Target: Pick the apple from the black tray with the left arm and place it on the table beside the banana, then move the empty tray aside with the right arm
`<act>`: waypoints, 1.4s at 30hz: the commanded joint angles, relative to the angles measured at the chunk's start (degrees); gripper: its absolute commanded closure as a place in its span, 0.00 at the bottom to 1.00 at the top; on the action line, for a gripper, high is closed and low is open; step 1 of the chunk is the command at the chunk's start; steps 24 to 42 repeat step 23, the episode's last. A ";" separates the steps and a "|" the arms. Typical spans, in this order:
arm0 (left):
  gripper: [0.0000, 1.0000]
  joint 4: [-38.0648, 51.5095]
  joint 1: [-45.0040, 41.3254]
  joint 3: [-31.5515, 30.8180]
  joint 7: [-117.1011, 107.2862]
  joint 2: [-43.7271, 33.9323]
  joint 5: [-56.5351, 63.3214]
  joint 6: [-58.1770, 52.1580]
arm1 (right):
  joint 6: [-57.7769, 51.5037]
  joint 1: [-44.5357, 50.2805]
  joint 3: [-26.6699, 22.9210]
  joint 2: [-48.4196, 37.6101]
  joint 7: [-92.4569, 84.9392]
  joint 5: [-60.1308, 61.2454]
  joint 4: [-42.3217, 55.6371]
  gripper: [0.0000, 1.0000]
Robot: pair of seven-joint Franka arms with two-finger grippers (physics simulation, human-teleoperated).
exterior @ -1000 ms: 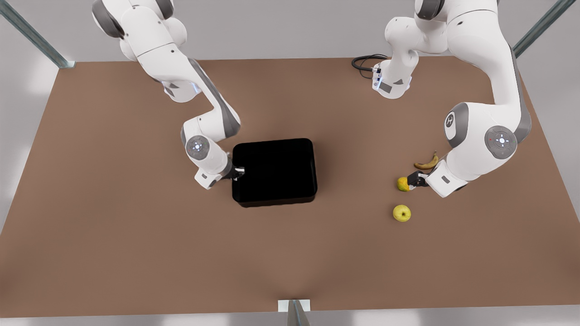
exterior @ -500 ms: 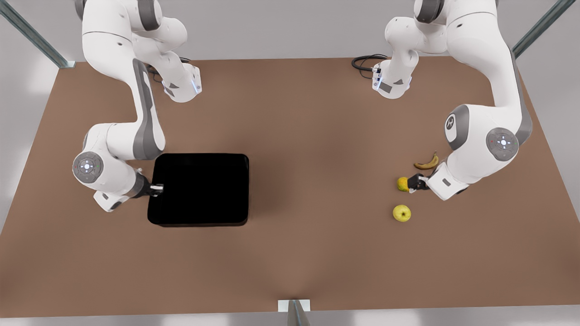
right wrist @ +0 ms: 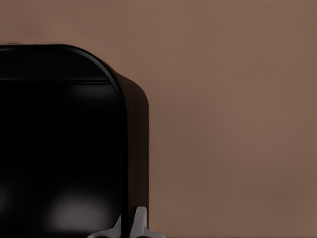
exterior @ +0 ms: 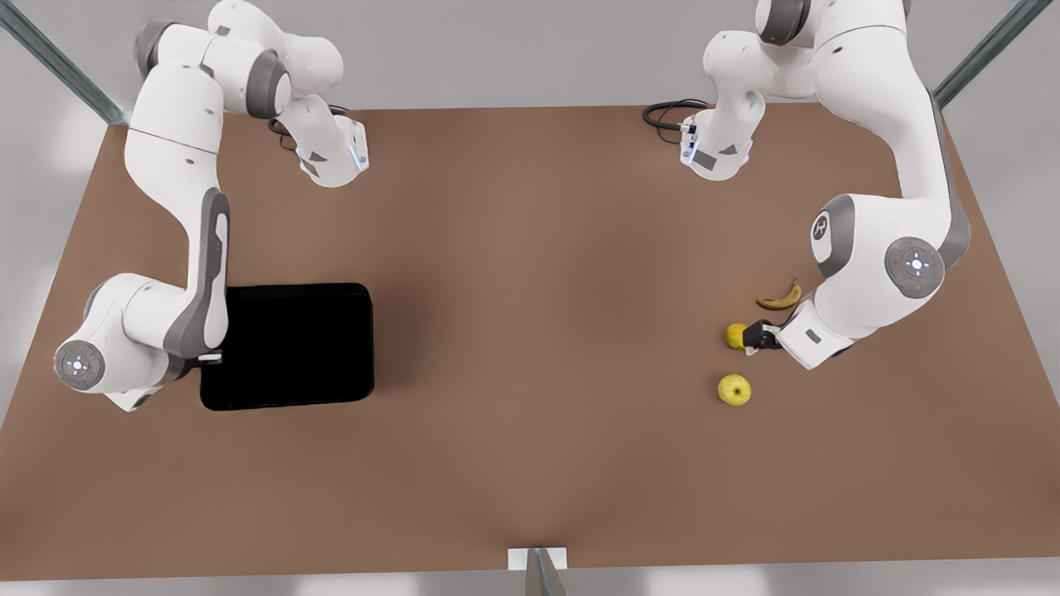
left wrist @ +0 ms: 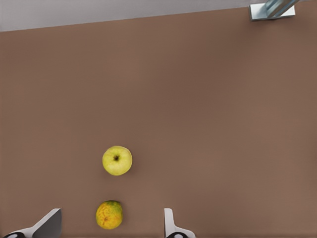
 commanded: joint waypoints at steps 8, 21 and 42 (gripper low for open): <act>0.00 1.14 0.00 0.07 -0.31 0.68 -0.04 -0.37 | 7.45 -1.32 -0.07 3.95 -15.65 3.25 0.95 0.00; 0.00 3.42 0.00 0.07 -0.48 2.00 -0.04 -0.64 | -9.69 -18.45 35.26 -6.34 4.47 -7.73 23.72 0.00; 0.00 3.42 0.00 0.07 -0.48 2.00 -0.04 -0.64 | -9.78 -18.54 35.26 -6.69 5.88 -7.73 23.72 0.00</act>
